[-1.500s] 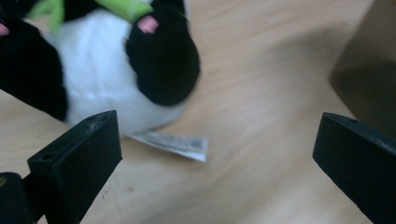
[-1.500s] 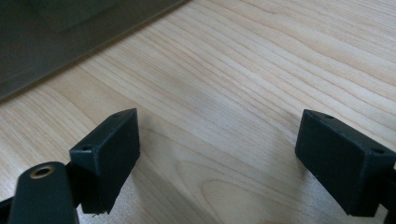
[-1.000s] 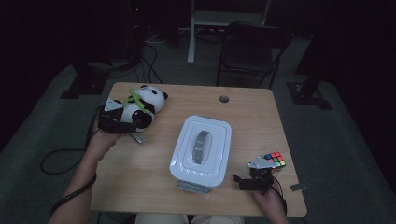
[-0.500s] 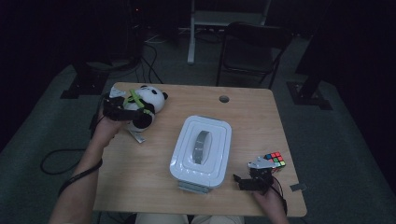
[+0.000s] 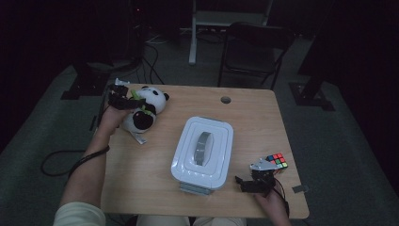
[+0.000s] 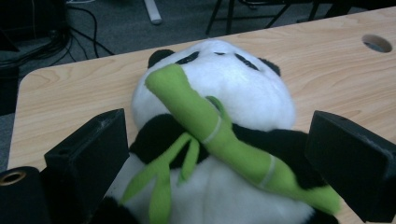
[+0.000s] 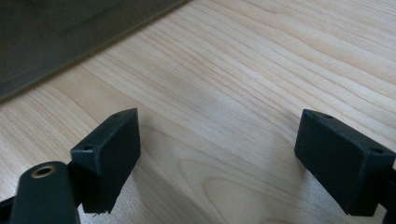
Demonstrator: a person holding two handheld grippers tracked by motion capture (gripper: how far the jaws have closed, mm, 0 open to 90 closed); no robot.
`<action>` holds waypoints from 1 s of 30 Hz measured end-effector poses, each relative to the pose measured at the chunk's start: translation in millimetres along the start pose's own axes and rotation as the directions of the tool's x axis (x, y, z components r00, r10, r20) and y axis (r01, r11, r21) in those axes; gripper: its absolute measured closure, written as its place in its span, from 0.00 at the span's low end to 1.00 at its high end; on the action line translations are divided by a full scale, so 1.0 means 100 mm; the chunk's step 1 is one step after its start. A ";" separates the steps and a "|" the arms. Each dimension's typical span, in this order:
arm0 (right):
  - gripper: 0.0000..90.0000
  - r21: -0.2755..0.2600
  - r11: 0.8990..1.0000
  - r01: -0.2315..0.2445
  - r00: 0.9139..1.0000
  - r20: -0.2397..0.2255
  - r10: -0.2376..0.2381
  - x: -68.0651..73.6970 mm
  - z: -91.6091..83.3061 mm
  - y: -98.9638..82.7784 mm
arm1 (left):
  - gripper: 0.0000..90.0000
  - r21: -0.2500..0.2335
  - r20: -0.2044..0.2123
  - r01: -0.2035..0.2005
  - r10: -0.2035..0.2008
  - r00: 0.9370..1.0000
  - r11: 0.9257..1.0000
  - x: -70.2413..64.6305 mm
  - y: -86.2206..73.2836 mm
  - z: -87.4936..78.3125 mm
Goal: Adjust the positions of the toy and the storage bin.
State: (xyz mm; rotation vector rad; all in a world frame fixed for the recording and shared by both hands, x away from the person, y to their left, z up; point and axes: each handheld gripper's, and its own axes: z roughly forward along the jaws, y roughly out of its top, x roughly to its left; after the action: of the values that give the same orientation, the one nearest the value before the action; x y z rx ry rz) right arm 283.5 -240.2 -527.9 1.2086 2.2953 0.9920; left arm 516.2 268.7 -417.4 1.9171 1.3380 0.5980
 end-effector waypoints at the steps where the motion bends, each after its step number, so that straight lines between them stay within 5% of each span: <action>1: 0.16 0.000 1.000 0.000 1.000 0.000 0.000 0.00 0.00 0.00 | 0.11 0.001 0.007 0.006 -0.006 1.000 1.000 0.02 0.01 0.02; 7: 0.16 0.000 1.000 0.000 1.000 0.000 0.000 0.00 0.00 0.00 | 0.19 0.008 0.025 0.027 -0.027 0.999 1.000 0.02 0.01 0.14; 10: 0.16 0.000 1.000 0.000 1.000 0.000 0.000 0.00 0.00 0.00 | 0.19 0.028 -0.009 0.002 -0.002 1.000 1.000 -0.02 -0.02 0.18; 13: 0.16 0.000 1.000 0.000 1.000 0.000 0.000 0.00 0.00 0.00 | 0.34 0.023 -0.030 -0.004 0.005 1.000 1.000 -0.02 -0.06 0.18; 16: 0.16 0.000 1.000 0.000 1.000 0.000 0.000 0.00 0.00 0.00 | 0.39 0.026 -0.035 -0.013 0.013 0.999 1.000 -0.03 -0.08 0.18; 19: 0.16 0.000 1.000 0.000 1.000 0.000 0.000 0.00 0.00 0.00 | 0.53 0.029 -0.053 -0.062 0.063 0.997 0.998 -0.09 -0.09 0.17; 22: 0.16 0.000 1.000 0.000 1.000 0.000 0.000 0.00 0.00 0.00 | 0.64 0.026 -0.067 -0.069 0.070 0.995 0.997 -0.10 -0.10 0.17; 30: 0.16 0.000 1.000 0.000 1.000 0.000 0.000 0.00 0.00 0.00 | 0.76 -0.013 -0.109 -0.087 0.085 0.990 0.996 -0.13 -0.12 0.11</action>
State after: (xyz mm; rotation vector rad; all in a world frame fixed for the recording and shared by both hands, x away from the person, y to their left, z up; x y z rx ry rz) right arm 283.5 -240.2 -527.9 1.2087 2.2949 0.9920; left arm 512.4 256.1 -433.8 1.9606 1.3171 0.7639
